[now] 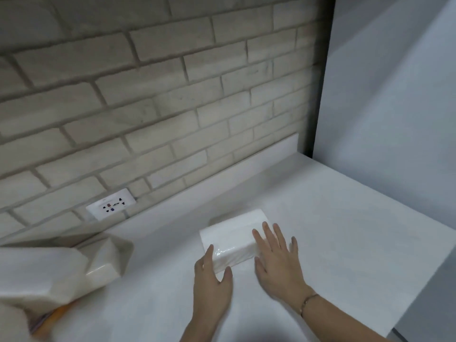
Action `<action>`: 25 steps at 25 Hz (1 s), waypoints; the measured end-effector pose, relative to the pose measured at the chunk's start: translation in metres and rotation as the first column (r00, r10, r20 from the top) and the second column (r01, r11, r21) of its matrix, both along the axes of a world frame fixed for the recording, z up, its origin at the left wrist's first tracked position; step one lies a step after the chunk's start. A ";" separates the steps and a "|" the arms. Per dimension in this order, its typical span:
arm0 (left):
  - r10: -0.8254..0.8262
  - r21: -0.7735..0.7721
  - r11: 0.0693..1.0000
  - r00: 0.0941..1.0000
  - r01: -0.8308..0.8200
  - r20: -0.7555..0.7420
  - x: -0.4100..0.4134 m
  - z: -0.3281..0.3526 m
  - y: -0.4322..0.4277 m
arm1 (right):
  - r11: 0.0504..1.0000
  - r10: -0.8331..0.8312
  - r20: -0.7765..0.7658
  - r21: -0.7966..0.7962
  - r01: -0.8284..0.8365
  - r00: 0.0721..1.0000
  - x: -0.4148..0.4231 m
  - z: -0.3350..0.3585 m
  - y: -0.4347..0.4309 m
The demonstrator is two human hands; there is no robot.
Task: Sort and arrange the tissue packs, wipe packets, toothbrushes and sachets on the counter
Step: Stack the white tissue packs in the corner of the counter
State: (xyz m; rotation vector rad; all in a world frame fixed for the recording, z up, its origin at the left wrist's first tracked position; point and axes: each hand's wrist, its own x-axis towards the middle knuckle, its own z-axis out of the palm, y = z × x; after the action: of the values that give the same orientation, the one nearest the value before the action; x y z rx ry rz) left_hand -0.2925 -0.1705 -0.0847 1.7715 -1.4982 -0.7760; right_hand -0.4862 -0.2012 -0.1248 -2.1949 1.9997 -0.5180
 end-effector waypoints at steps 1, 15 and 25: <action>-0.038 0.006 0.999 0.999 0.038 -0.026 -0.016 -0.002 -0.011 | 1.000 -0.013 0.002 -0.009 0.013 1.000 -0.013 0.001 -0.007; -0.220 0.070 0.964 0.916 0.257 -0.335 -0.193 -0.002 -0.196 | 1.000 -0.030 0.102 0.009 0.029 0.994 -0.140 0.002 -0.174; -0.365 -0.066 0.927 0.928 0.370 0.079 -0.243 -0.032 -0.291 | 0.996 -0.083 0.100 -0.011 0.084 0.992 -0.194 -0.015 -0.271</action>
State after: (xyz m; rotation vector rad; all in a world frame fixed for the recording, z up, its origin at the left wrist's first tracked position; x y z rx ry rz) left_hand -0.5351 -0.4611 -0.1165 1.4865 -1.9120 -0.8316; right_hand -0.6805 -0.4725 -0.1395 -2.0570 2.0493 -0.6415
